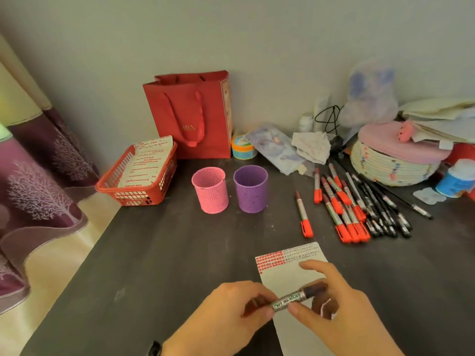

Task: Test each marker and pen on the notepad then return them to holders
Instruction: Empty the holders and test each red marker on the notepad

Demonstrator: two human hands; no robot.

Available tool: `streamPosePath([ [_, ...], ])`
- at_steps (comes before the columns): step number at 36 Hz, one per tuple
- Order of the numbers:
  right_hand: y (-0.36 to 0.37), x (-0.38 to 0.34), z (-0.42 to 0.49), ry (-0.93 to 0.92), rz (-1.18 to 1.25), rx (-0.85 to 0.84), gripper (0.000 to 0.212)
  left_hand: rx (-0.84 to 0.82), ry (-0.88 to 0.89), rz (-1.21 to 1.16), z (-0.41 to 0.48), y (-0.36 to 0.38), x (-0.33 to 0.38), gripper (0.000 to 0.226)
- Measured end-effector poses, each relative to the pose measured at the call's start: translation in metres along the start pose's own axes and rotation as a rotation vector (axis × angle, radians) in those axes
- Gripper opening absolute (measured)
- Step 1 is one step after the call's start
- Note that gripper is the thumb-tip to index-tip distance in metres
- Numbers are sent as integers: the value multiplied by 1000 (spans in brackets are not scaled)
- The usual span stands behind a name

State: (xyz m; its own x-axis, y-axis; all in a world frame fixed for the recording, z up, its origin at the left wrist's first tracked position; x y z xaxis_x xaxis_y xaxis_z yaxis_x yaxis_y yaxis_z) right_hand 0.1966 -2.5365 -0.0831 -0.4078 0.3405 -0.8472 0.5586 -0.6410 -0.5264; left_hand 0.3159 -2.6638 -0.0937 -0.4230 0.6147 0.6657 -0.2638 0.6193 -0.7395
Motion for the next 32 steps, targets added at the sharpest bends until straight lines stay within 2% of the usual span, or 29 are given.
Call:
streamPosePath([
  [3, -6, 7, 8, -27, -56, 65, 75, 83, -73, -84, 9, -13, -12, 15],
  [5, -11, 15, 11, -73, -162, 112, 70, 208, -106, -100, 12, -30, -21, 13],
  [9, -9, 38, 16, -142, -482, 137, 58, 465, -271, 117, 8, -63, -54, 12],
  [12, -9, 48, 14, -181, -574, 248, 47, 549, -401, 294, -2, -75, -73, 16],
  [14, -9, 46, 9, -231, -586, 334, 53, 579, -463, 334, -10, -80, -85, 17],
  [17, -9, 48, 5, -232, -591, 369, 58, 594, -529, 376, -21, -82, -98, 18],
  [27, -7, 59, 8, -121, -565, 196, 47, 672, -615, 431, -52, -75, -107, 25],
  [32, -19, 54, 24, -61, -398, 222, 40, 719, -615, 389, -60, -77, -110, 25],
])
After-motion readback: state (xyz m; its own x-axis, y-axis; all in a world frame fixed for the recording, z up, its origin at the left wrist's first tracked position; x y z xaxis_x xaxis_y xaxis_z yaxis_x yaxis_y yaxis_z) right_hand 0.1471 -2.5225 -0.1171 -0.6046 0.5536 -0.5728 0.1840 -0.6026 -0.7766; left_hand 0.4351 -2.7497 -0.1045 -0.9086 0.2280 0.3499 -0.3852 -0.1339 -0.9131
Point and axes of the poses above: each hand's wrist, its own z-axis towards the middle knuckle, its own y-axis out of the palm, x = y × z, the point moved 9 cm from there along z, towards the middle knuckle, and after that the axes turned 12 degrees about x, right-handed, at the moved point
